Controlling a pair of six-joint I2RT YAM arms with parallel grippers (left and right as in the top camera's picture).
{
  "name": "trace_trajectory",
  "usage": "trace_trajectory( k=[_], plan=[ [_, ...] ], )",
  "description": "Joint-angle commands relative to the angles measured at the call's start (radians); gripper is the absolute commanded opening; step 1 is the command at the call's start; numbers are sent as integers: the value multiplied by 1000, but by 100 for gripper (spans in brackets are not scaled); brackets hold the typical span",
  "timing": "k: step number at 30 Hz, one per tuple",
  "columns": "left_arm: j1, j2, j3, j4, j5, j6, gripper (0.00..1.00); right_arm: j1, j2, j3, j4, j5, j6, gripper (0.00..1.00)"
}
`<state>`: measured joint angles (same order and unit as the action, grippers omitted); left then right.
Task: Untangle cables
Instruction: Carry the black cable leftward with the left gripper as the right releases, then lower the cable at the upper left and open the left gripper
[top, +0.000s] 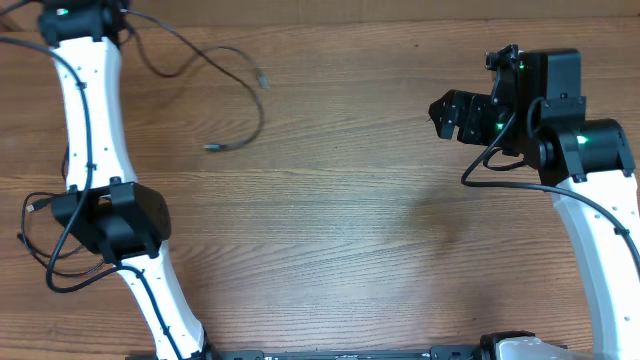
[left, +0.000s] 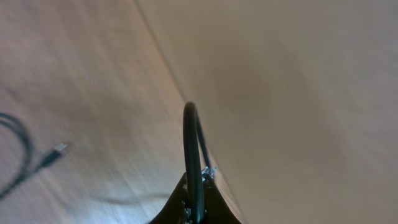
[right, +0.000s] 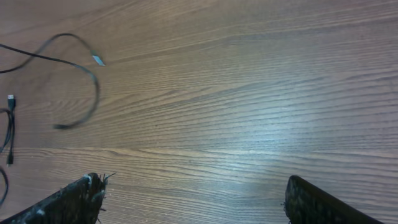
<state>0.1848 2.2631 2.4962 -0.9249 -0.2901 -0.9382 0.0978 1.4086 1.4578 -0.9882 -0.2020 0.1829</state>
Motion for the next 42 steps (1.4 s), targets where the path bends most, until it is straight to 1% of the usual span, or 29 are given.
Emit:
trace_trajectory(
  k=[1,4,6,9,10,11,12,13,14,17,18,20,25,27,29,30,31,34,35,36,37,39,42],
  plan=[
    [-7,-8,18,-51,-85,14,4,-3,8,14,10,-2,0,91],
    [-12,-8,18,-105,-80,15,4,-3,8,14,10,-3,0,91],
    [-21,-8,16,-171,-57,17,4,-3,8,14,10,-3,0,91],
    [-34,-8,-3,-251,-5,53,4,-3,8,14,10,-2,0,91],
    [-37,-8,-15,-284,22,64,11,-3,8,14,9,-2,0,91],
    [-40,-8,-19,-307,40,64,22,-3,8,14,9,-2,0,91],
    [-42,-8,-23,-334,60,64,35,-3,8,14,9,-2,0,91],
    [-43,-8,-23,-352,73,65,44,-3,8,14,9,-2,0,91],
    [-46,-8,-23,-389,102,78,68,-3,8,14,9,-2,0,91],
    [-48,-8,-23,-417,109,102,98,-3,8,14,8,-2,0,91],
    [-48,-8,-23,-426,117,106,100,-3,8,14,8,-4,0,91],
    [-48,-8,-23,-442,157,118,100,-3,8,14,6,-5,0,91],
    [-51,-8,-23,-452,350,258,100,-3,8,14,6,-5,0,91],
    [-58,-8,-23,-468,407,296,100,-3,8,14,5,-5,0,92],
    [-75,-8,-23,-501,475,395,100,-3,8,14,-2,-5,0,95],
    [-90,-8,-23,-521,513,472,100,-3,8,14,-6,-5,0,96],
    [-113,-8,-23,-545,528,546,96,-3,8,14,-8,-5,0,99],
    [-162,-8,-23,-587,522,633,84,-3,8,14,-7,-5,0,100],
    [-177,-8,-23,-600,514,646,82,-3,8,14,-8,-5,0,100],
    [-192,-8,-23,-615,497,654,88,-3,8,14,-10,-5,0,100],
    [-212,-8,-23,-635,458,654,100,-3,8,14,-14,-4,0,100],
    [-238,-8,-23,-661,423,654,100,-3,8,14,-18,-4,0,100],
    [-264,-8,-23,-679,413,654,100,-3,8,14,-25,-4,0,100]
  ],
)
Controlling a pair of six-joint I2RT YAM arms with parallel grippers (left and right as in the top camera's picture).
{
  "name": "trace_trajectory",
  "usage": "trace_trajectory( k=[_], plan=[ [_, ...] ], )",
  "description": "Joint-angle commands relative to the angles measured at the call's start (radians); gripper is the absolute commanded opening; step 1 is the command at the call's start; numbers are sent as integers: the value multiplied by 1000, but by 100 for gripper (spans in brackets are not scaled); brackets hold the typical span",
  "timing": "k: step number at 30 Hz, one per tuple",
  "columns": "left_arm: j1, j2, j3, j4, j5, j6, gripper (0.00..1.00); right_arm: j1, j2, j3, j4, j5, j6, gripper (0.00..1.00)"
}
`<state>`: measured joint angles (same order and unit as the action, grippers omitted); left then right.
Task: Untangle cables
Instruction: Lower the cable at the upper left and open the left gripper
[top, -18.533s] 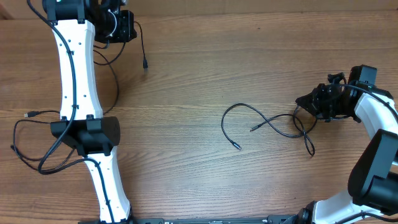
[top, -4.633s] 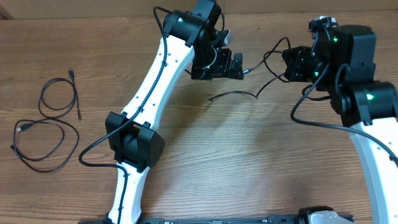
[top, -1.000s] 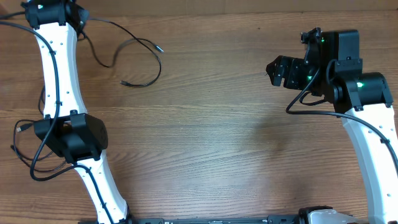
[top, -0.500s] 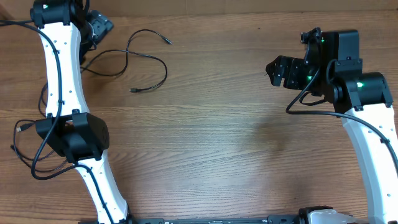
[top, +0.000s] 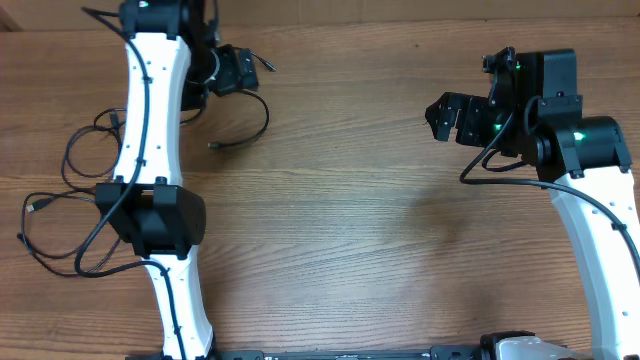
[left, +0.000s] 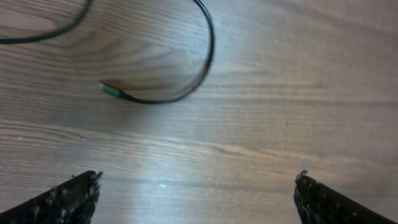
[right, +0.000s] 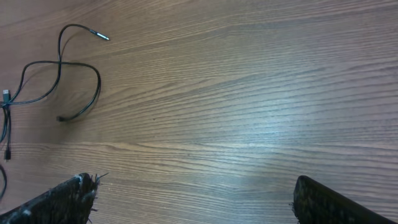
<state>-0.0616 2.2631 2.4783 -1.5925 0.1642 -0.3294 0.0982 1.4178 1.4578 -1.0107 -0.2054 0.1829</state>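
Observation:
Thin black cables lie on the wooden table. One cable curls in a loop at the back left, its plug end resting on the wood. In the left wrist view the loop lies beyond my left gripper, which is open with nothing between its fingers. In the overhead view that left gripper hovers beside the loop. More cable with a USB plug tangles at the left edge, partly hidden by the arm. My right gripper is open and empty, far off to the right.
The left arm runs from the front edge to the back and covers part of the cables. In the right wrist view the looped cable shows far left, with bare wood beneath the right gripper.
The left arm has swung from the back left corner toward the right; its gripper now faces down over the looped cable. More cable shows left of the arm. The right arm has hardly moved.

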Motion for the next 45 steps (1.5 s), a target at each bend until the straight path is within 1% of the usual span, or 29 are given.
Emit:
trace_trajectory(
  k=[1,10,45],
  plan=[
    [-24,-8,-5,-16,-41,45,100,-4,-1,14,-3,-1,0,100],
    [-64,-8,-5,-34,-41,45,100,-4,-1,14,-2,-1,0,100],
    [-63,-8,-5,-29,-41,45,100,-4,-1,14,-2,-1,0,100]
  ],
)
